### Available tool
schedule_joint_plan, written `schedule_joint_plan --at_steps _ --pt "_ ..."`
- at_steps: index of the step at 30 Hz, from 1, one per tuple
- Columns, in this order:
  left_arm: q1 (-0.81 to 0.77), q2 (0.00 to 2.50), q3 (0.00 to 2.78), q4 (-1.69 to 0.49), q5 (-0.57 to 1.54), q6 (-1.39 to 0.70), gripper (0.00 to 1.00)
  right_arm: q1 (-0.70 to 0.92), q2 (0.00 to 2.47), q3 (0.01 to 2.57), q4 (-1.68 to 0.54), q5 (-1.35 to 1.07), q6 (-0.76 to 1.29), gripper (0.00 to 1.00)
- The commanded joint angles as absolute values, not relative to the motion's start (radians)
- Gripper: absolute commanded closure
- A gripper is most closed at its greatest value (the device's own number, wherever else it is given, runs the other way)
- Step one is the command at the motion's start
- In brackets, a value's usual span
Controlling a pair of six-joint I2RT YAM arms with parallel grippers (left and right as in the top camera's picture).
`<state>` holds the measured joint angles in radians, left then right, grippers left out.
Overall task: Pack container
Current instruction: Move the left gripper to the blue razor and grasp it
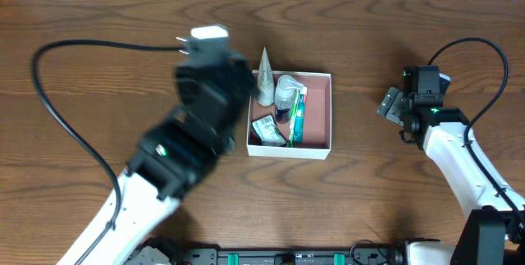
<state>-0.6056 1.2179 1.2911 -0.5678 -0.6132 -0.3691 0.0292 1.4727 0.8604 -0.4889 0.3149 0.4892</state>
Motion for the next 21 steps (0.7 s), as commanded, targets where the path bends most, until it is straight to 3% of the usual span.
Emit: schedule_joint_plan --at_steps 1,5,9,21 --pt "-0.426 1.291 1.297 -0.562 -0.450 -0.366 0.29 0.027 1.472 0.862 -0.490 0.336 0.493 0.01" --pt "-0.240 1.403 1.297 -0.512 -0.207 -0.334 0.27 0.027 1.472 0.862 -0.490 0.336 0.493 0.01" --pt "-0.148 1.537 1.297 -0.466 -0.111 -0.314 0.24 0.027 1.472 0.862 -0.490 0.336 0.493 0.01" --pt "-0.150 1.861 1.297 -0.309 0.016 -0.285 0.24 0.027 1.472 0.862 -0.490 0.336 0.493 0.01"
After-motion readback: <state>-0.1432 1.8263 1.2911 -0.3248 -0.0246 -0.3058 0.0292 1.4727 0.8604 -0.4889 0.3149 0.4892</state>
